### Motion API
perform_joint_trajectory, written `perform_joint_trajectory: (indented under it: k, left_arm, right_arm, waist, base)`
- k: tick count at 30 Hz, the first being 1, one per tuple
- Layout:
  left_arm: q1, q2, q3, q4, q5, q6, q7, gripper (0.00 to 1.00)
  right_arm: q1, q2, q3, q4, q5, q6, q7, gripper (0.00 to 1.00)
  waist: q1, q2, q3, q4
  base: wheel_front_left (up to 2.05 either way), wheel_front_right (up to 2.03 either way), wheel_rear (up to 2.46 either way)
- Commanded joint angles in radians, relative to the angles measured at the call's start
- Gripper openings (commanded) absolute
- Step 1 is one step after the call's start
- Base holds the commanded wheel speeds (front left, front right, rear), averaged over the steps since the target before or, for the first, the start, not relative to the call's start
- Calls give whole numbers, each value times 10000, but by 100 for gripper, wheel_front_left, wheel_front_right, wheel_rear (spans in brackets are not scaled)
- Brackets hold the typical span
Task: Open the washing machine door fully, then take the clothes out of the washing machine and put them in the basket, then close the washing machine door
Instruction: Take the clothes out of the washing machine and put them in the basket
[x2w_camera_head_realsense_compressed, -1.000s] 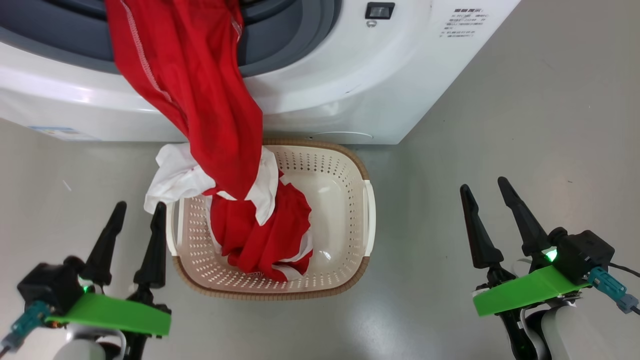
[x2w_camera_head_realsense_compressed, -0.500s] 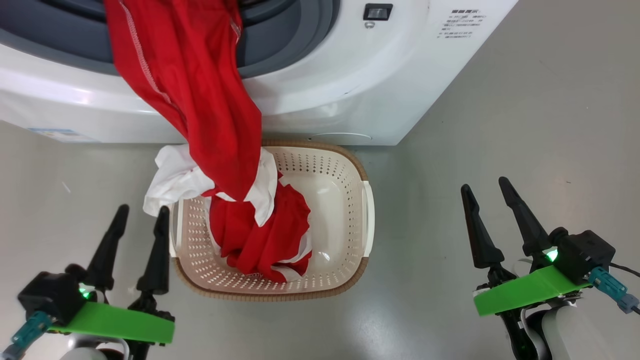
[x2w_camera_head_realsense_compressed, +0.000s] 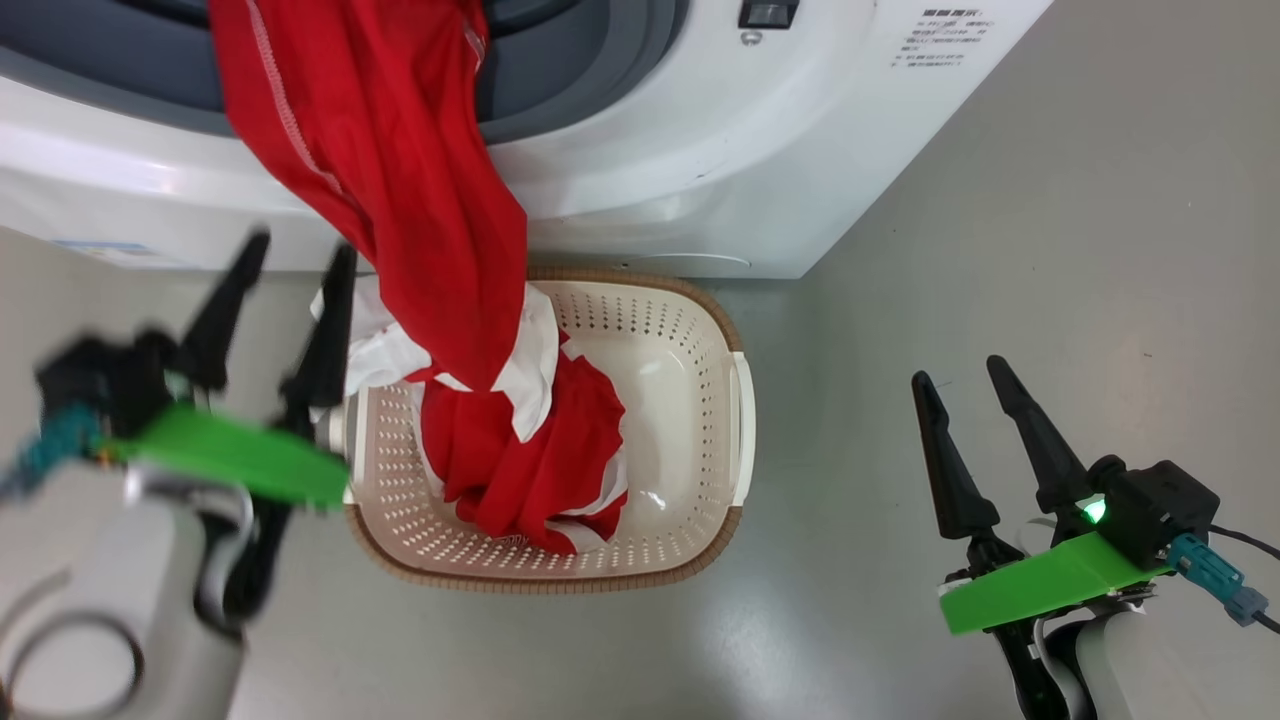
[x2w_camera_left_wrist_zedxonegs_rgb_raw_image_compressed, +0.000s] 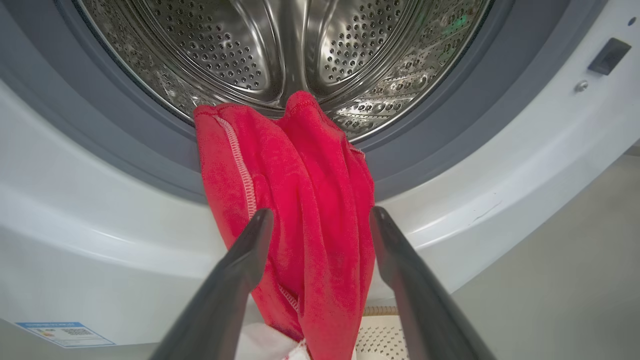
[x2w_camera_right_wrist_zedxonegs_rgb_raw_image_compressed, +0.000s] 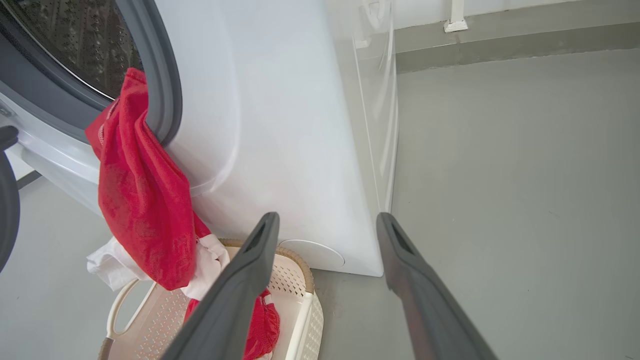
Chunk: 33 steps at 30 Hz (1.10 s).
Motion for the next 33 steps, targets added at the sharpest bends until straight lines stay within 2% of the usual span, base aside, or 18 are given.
perform_joint_trajectory:
  k: [1, 9, 14, 23, 28, 29, 30, 32, 33]
  left_arm:
    - [-280, 408, 289, -91, -49, -54, 57, 100]
    - [-2898, 400, -590, 1601, 5, -54, 548, 100]
    - [-4268, 185, -1192, 2912, -201, -54, 884, 100]
    - [-5936, 39, -2295, 5365, -566, -54, 1071, 100]
    - [-6504, 48, -2912, 6171, -941, -54, 879, 100]
    - [-6581, 52, -3041, 6286, -1013, -54, 826, 69]
    - [-6646, 51, -3167, 6359, -1099, -54, 738, 42]
    - [-6744, 76, -3411, 6507, -1268, -54, 589, 0]
    - [-6786, 89, -3519, 6567, -1351, -54, 492, 0]
  right_arm:
    - [-5, 1, 270, -187, -90, 63, -63, 100]
    - [-213, 1, 360, -175, -49, 63, -63, 100]
    - [-338, 1, 403, -183, -20, 63, -63, 100]
    - [-564, 1, 560, -188, 85, 63, -63, 100]
    - [-656, 1, 616, -209, 141, 63, -63, 100]
    - [-666, 1, 622, -209, 145, 63, -63, 100]
    - [-673, 1, 619, -209, 150, 63, -63, 100]
    - [-674, 1, 603, -213, 161, 63, -63, 100]
    - [-671, 1, 589, -217, 164, 63, -63, 100]
  waist:
    - [0, 0, 33, -9]
    - [0, 0, 272, -99]
    - [0, 0, 432, -140]
    - [0, 0, 693, -410]
    - [0, 0, 796, -562]
    - [0, 0, 813, -578]
    - [0, 0, 823, -587]
    - [0, 0, 829, -595]
    - [0, 0, 830, -591]
  base:
    - [0, 0, 0]
    - [0, 0, 0]
    - [0, 0, 0]
    - [0, 0, 0]
    - [0, 0, 0]
    - [0, 0, 0]
    - [0, 0, 0]
    - [0, 0, 0]
    - [0, 0, 0]
